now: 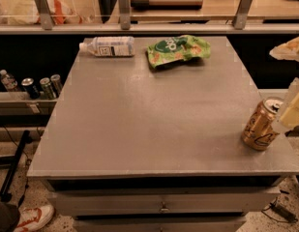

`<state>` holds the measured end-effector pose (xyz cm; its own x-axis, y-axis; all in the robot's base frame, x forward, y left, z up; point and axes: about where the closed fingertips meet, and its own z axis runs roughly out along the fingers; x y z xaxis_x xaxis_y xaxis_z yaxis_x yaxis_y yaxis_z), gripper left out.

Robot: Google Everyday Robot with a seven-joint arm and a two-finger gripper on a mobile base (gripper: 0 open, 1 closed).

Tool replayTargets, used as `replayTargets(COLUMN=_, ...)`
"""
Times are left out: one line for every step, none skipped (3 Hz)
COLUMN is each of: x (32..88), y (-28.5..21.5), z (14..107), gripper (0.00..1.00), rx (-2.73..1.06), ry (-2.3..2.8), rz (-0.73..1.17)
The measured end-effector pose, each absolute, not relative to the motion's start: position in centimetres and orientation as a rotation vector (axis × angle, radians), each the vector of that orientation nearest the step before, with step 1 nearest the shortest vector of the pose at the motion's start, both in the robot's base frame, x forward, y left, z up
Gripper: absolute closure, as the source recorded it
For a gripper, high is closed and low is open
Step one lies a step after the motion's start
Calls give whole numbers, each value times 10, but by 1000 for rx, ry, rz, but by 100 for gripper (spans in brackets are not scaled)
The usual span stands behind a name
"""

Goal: Move orange can near green rice chip bag

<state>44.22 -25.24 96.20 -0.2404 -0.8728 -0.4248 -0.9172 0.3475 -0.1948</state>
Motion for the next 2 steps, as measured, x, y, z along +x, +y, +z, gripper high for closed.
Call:
replayTargets(x=441, y=-268, z=949, gripper=0, rx=-1485, ry=2139, rz=223)
replayTargets(x=437, y=-281, z=944, gripper=0, rx=-1405, ry=2134, rz=271)
